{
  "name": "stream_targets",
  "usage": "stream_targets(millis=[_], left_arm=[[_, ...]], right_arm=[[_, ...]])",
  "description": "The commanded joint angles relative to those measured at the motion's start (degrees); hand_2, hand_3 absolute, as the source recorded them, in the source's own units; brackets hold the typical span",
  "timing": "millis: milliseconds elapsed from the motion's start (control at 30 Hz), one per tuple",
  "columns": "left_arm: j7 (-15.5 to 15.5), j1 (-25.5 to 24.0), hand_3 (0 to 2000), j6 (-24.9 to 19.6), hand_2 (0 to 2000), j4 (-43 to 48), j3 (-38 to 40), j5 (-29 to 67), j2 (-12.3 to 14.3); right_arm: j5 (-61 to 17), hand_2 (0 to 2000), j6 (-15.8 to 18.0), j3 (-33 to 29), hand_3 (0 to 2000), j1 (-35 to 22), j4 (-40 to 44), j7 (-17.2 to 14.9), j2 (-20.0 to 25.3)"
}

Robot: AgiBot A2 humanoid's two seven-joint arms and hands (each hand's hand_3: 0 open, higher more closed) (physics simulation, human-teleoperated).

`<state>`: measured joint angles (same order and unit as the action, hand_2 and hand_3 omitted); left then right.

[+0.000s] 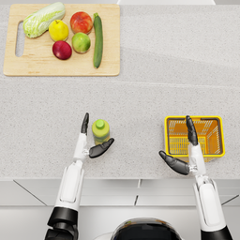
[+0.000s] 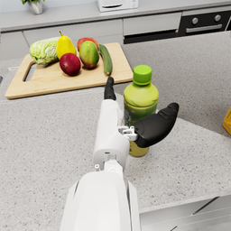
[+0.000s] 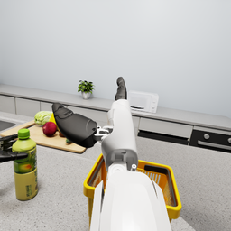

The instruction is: Pick up the green tea and place it into the yellow basket

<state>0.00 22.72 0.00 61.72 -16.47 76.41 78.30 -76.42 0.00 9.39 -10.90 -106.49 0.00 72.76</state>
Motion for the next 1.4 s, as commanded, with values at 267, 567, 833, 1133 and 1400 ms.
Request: stream_targets(millis=[267, 567, 833, 1133, 1400], left_arm=[[0.00, 8.71, 0, 0.00, 0, -15.17, -0.94, 0.06, 4.62], [0.04, 11.83, 980, -3.21, 2000, -19.07, 2.52, 0.05, 6.59], [0.05, 7.91, 2000, -4.63, 2000, 10.55, 2.30, 0.10, 6.49], [0.27, 9.02, 2000, -5.16, 2000, 28.07, -9.11, 0.08, 9.20], [0.24, 7.04, 2000, 0.83, 2000, 33.85, -16.78, 0.83, 4.45]], right_arm=[[-0.06, 0, 0.00, 2.30, 0, -0.99, 1.09, 0.00, 1.68], [-0.05, 0, 0.00, 1.99, 0, -0.02, 1.04, 0.00, 2.42], [-0.04, 0, 0.00, 11.60, 0, -9.07, 12.54, 0.00, 10.93], [-0.04, 0, 0.00, 14.66, 0, -15.54, 18.23, 0.00, 15.82], [-0.50, 2000, 8.41, 16.15, 653, -19.21, 19.68, -0.05, 15.36]])
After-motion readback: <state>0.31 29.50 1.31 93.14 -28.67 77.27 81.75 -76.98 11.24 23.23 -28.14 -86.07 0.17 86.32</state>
